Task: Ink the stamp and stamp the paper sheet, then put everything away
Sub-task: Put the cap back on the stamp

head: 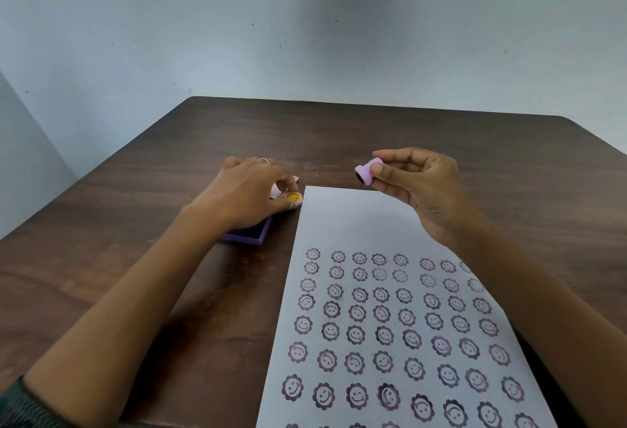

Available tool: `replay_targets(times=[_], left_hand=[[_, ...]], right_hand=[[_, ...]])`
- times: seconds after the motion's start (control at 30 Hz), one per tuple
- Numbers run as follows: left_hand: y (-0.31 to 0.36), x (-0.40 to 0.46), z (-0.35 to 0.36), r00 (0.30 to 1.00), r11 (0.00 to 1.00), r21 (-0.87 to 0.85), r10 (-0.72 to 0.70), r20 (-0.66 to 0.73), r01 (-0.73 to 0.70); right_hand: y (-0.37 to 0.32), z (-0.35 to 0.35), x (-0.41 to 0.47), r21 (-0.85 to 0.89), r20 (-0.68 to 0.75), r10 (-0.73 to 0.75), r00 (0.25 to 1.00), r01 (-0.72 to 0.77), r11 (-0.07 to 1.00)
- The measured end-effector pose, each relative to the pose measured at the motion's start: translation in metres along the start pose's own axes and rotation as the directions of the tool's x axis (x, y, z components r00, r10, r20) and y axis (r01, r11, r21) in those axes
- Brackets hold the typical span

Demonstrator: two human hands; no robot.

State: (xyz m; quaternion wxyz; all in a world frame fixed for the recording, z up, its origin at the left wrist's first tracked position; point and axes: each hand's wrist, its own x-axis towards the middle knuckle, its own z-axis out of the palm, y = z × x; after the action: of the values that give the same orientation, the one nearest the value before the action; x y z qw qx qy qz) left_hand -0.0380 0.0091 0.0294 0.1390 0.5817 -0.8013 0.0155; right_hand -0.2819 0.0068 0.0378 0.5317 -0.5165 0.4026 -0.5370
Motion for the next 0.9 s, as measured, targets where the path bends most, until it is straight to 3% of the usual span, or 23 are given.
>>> replay_targets(times=[0.13, 0.27, 0.33, 0.43, 0.6, 0.77, 0.9], left_hand=[[0.003, 0.0, 0.002, 0.999, 0.999, 0.035, 0.001, -0.04, 0.0], [0.006, 0.0, 0.002, 0.986, 0.998, 0.061, 0.01, -0.168, 0.0], [0.012, 0.0, -0.001, 0.965, 0.999, -0.048, 0.001, -0.264, -0.015], [0.028, 0.0, -0.004, 0.931, 0.932, -0.362, -0.105, -0.349, -0.03], [0.056, 0.002, 0.002, 0.912, 0.692, -0.719, -0.251, -0.324, -0.065], [0.067, 0.001, 0.011, 0.927, 0.566, -0.824, -0.306, -0.217, -0.006], [0.068, 0.001, 0.013, 0.929, 0.549, -0.836, -0.319, -0.186, 0.021]], right_hand=[[0.001, 0.0, 0.0, -0.003, -0.006, 0.002, 1.0, -0.002, 1.0], [0.002, 0.0, 0.001, 0.004, -0.014, 0.002, 1.0, -0.002, 1.0], [0.003, -0.001, 0.001, 0.006, -0.018, -0.001, 1.0, 0.001, 1.0], [0.003, 0.001, 0.001, 0.041, -0.034, -0.001, 0.999, 0.003, 0.999], [0.006, 0.005, 0.003, 0.216, -0.073, 0.047, 0.996, -0.031, 0.976], [0.008, 0.009, 0.004, 0.325, -0.054, 0.073, 0.996, -0.052, 0.944], [0.009, 0.011, 0.003, 0.333, -0.02, 0.055, 0.998, -0.045, 0.942]])
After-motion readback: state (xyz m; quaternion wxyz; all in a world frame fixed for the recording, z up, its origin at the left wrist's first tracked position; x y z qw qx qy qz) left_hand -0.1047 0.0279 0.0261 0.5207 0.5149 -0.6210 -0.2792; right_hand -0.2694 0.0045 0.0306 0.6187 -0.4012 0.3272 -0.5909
